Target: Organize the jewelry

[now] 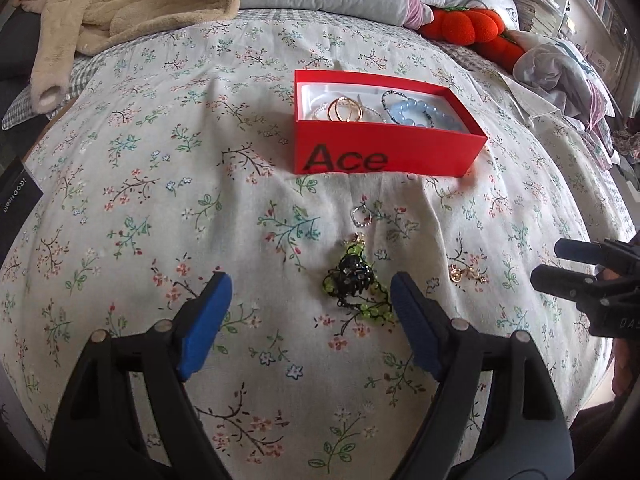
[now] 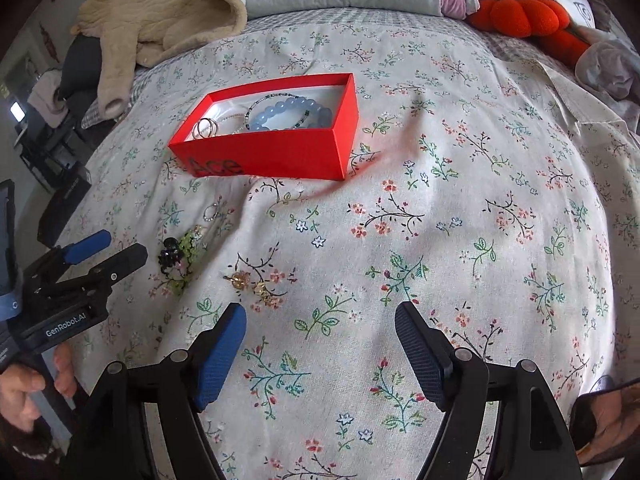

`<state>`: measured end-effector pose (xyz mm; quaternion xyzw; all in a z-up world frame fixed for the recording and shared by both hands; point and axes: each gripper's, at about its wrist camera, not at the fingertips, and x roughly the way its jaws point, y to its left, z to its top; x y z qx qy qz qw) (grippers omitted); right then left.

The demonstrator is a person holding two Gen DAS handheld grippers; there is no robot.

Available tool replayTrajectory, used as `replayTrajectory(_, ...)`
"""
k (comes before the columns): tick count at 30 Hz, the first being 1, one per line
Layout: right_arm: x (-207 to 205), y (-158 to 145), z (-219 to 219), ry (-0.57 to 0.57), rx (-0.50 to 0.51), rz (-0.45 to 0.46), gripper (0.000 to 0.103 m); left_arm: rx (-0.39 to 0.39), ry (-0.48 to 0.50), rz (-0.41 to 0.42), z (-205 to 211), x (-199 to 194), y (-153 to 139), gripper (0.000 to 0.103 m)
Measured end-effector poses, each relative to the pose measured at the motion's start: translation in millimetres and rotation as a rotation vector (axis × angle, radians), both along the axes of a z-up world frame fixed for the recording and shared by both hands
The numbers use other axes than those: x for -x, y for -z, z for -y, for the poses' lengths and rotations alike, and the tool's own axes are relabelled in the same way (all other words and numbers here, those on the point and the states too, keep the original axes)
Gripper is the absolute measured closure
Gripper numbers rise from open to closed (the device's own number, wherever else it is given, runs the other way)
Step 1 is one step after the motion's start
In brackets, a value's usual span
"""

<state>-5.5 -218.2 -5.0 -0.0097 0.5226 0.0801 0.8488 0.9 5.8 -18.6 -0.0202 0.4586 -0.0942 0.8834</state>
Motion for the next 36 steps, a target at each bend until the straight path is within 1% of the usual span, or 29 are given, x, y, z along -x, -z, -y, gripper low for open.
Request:
replayTrajectory(3, -2.0, 2.9, 5.1, 0.032, 0.009, -0.021, 0.025, 0.031, 0.024, 0.013, 1.9, 6.1, 6.6, 0.022)
replayTrajectory(5, -2.7, 2.7, 6.7, 0.042, 0.019, -0.025, 0.025, 0.047, 0.04, 0.017, 4.5, 7.4, 8.5, 0.036)
replayTrajectory(6, -3.0, 2.3, 7.0, 0.046, 0.023, -0.025, 0.025, 0.05, 0.049, 0.015, 6.2, 6.6, 9.0, 0.039)
replayTrajectory(8, -3.1, 2.8, 8.0, 0.051, 0.022, -0.029, 0.025, 0.057, 0.064, 0.015, 9.5, 5.9, 10.0, 0.053)
replayTrajectory(10, -4.5, 3.4, 8.2, 0.051, 0.022, -0.033, 0.025, 0.06, 0.075, 0.013, 12.4, 3.8, 10.7, 0.057)
replayTrajectory(16, -2.8, 3.8, 4.9, 0.043, 0.029, -0.031, 0.025, 0.059, 0.078, -0.003, 19.6, -4.4, 17.9, 0.06)
replayTrajectory(18, -2.9, 4.2, 3.5, 0.039, 0.029, -0.033, 0.025, 0.049, 0.071, -0.002, 21.5, -6.5, 19.0, 0.064)
replayTrajectory(20, -3.8, 5.3, 2.1, 0.035, 0.031, -0.036, 0.025, 0.034, 0.055, -0.012, 23.2, -9.9, 21.3, 0.073)
replayTrajectory(24, -5.9, 7.2, 0.3, 0.037, 0.036, -0.039, 0.025, 0.045, 0.041, -0.02, 22.7, -12.7, 22.1, 0.074)
replayTrajectory(29, -8.9, 7.5, 0.0, 0.037, 0.025, -0.043, 0.025, 0.069, 0.038, -0.01, 18.2, -9.4, 14.9, 0.074)
replayTrajectory(33, -13.2, 8.7, -1.1, 0.048, 0.004, -0.054, 0.025, 0.089, 0.031, -0.009, 12.0, -7.3, 8.5, 0.074)
replayTrajectory(36, -18.4, 5.2, -5.7, 0.053, -0.031, -0.059, 0.025, 0.099, 0.026, -0.006, 7.6, -6.5, 4.2, 0.074)
